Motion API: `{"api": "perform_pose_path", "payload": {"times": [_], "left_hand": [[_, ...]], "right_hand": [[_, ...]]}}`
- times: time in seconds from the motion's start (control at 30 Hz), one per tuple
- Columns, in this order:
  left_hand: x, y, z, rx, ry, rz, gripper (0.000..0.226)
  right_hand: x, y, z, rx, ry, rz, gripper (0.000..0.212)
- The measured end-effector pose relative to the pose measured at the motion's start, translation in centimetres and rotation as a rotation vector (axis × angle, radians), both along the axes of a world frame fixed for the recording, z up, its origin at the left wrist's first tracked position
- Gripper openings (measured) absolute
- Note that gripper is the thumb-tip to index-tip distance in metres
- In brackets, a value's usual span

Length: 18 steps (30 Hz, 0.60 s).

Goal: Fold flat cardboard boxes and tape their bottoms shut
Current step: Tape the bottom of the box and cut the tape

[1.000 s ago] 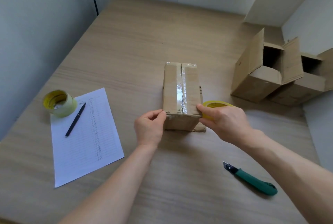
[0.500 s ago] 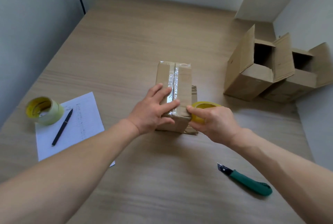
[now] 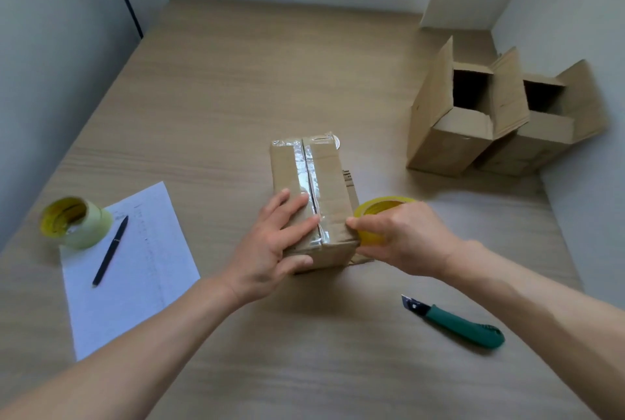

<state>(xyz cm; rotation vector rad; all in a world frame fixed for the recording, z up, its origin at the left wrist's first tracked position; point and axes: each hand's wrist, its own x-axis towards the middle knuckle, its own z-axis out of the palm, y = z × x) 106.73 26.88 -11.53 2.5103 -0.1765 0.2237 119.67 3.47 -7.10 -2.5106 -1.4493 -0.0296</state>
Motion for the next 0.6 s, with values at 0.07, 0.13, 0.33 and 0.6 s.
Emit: {"api": "perform_pose_path", "payload": {"times": [0.07,0.13,0.33,0.6], "left_hand": [[-0.6,-1.3,0.0,-0.041,0.016,0.092,0.071],[0.0,-3.9,0.7,-0.03,0.034,0.315,0.072],[1.3,-5.8,0.0,-0.047,-0.151,0.523,0.028],[1.6,-6.7,-1.0,-1.445,-0.101,1.04,0.038]], "right_hand": [[-0.7,-0.3,-0.2,0.007,0.034,-0.009,0.045],[-1.6,-0.2,-0.6,0.016,0.084,-0.037,0.042],[-2.1,-0.1,-1.5,0.041,0.154,-0.114,0.045],[-1.9,-0.2,-2.4,0.038,0.167,-0.126,0.045]]}}
